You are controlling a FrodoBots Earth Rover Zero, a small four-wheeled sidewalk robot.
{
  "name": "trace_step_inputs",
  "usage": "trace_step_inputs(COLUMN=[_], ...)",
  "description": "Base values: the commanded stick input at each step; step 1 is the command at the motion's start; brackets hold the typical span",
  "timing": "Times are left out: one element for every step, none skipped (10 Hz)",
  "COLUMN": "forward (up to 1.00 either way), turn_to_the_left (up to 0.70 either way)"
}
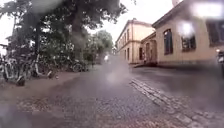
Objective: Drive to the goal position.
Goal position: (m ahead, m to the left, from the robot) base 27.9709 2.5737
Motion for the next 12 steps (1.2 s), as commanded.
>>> trace_step_inputs(forward=[0.7,0.7,0.7,0.7,0.7,0.7,0.7,0.7,0.7,0.7,0.7,0.7], turn_to_the_left=[0.0,0.0,0.0,0.0,0.0,0.0,0.0,0.0,0.0,0.0,0.0,0.0])
